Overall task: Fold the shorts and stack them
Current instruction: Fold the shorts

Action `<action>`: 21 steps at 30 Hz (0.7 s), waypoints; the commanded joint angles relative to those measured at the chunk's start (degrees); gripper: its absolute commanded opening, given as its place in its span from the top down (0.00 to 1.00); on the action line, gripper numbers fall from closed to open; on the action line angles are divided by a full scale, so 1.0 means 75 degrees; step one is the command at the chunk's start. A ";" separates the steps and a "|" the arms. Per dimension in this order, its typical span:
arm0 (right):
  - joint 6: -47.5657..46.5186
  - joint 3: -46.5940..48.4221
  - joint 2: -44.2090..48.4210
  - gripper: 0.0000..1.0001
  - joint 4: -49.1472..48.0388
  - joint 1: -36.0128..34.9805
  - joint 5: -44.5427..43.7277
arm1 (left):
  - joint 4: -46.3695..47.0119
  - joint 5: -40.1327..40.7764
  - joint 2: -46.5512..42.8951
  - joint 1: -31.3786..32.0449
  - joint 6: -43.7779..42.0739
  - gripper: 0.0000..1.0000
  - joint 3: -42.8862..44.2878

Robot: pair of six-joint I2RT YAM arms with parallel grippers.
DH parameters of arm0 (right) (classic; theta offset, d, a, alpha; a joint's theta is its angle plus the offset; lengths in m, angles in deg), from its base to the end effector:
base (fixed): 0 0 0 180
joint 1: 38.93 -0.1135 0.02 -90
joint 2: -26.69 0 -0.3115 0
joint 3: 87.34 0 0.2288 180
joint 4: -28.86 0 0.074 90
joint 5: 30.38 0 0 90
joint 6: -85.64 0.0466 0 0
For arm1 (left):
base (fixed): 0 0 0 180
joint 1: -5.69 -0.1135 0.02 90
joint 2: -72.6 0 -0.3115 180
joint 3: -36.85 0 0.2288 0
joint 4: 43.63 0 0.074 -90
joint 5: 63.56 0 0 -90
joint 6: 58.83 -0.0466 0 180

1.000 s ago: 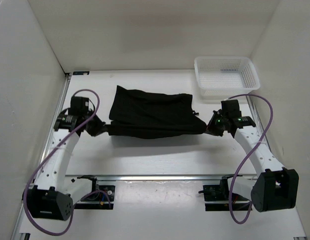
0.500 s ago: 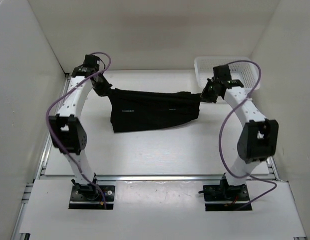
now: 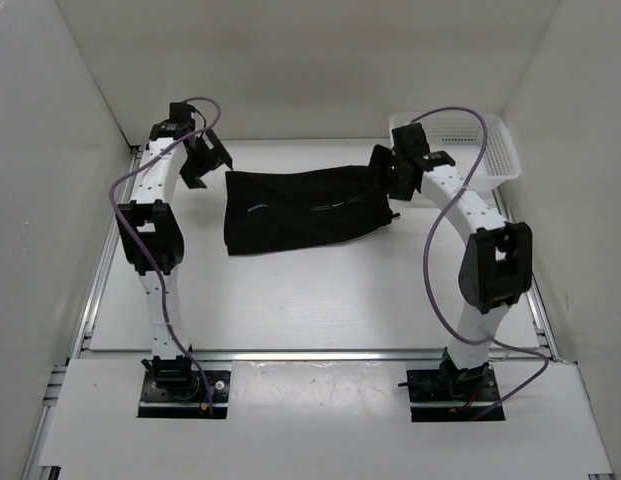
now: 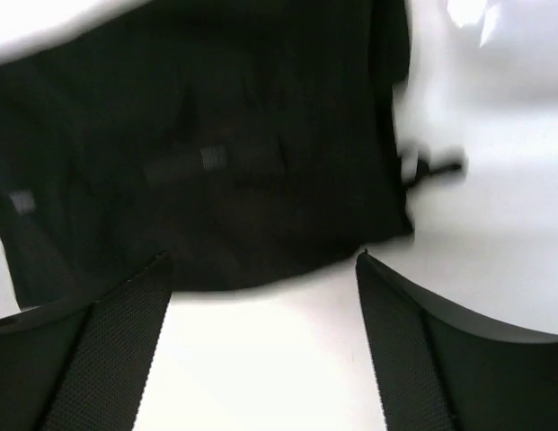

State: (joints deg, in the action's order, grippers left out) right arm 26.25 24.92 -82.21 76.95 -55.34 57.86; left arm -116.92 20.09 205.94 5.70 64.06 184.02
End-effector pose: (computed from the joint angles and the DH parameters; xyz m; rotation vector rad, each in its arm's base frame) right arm 0.4177 0.1215 0.3368 0.3094 2.3606 0.3625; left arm 0.5171 -0.0052 0.2911 -0.7089 2.5436 -0.3446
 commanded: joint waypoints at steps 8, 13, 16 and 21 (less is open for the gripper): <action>0.0161 -0.3049 0.1910 0.20 -0.0353 -0.0005 0.0128 | 0.1098 -0.0312 -0.4231 0.0209 -0.0529 0.06 -0.6459; 0.0161 -0.2735 0.1397 0.13 -0.0353 0.0405 0.0574 | 0.1462 -0.0560 -0.3905 0.0280 -0.0447 0.01 -0.7411; 0.0091 -0.2196 0.0753 0.11 -0.0424 0.0488 0.0645 | 0.1615 -0.0408 -0.3588 0.0280 -0.0447 0.01 -0.7411; 0.0090 -0.1411 -0.0420 0.14 -0.0587 0.0488 0.0715 | 0.1909 -0.0407 -0.2897 0.0280 -0.0295 0.09 -0.7096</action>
State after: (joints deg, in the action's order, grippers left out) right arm 27.12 10.82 -82.71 74.54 -51.51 61.75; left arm -106.06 17.79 183.84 7.69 61.41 128.46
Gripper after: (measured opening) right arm 0.867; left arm 0.928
